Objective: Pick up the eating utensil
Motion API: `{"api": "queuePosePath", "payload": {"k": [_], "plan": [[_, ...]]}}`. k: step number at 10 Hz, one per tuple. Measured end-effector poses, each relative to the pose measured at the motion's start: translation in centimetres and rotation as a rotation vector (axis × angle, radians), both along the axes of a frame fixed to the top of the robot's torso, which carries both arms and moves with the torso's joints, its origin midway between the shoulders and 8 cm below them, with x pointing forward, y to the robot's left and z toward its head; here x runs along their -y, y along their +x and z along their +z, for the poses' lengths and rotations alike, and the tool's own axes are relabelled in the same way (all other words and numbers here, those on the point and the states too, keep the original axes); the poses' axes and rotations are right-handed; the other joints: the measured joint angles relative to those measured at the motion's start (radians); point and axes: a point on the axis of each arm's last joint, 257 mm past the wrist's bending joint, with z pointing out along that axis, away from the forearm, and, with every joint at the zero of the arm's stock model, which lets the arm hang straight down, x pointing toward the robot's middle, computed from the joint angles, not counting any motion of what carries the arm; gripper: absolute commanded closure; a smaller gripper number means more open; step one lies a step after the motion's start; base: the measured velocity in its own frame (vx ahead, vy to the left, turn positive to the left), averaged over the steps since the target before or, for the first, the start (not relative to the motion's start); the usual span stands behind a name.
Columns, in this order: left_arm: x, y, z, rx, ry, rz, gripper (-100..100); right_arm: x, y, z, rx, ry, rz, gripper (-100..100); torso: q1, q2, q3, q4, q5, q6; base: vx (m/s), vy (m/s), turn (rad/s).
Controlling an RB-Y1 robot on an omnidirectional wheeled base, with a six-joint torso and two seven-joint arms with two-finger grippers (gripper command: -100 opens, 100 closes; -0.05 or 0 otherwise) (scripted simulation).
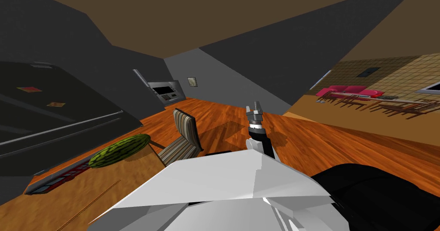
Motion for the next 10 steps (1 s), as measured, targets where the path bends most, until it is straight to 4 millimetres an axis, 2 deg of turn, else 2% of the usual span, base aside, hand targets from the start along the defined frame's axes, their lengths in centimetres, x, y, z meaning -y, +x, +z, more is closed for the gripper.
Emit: {"api": "queuePosePath", "payload": {"k": [1,6,7,10], "plan": [[0.0,0.0,0.0,0.001,0.0,0.0,-100,0.0,0.0,0.0,0.0,0.0,0.0,0,-0.002,0.002,0.001,0.0,0.0,0.0,-0.004,0.018,-0.032],[0.5,0.5,-2.2,0.001,-0.002,0.015,-100,0.0,0.0,0.0,0.0,0.0,0.0,0,-0.002,0.004,0.002,0.001,-0.001,0.0,-0.011,0.009,-0.03],[0.5,0.6,-2.3,0.002,-0.002,0.015,100,0.0,0.0,0.0,0.0,0.0,0.0,0,-0.002,0.003,0.002,0.001,-0.001,0.0,0.0,0.0,0.0],[0.4,0.6,-2.3,0.0,0.0,0.011,100,0.0,0.0,0.0,0.0,0.0,0.0,0,-0.002,0.003,0.002,0.001,0.0,-0.001,0.0,0.0,0.0]]}}
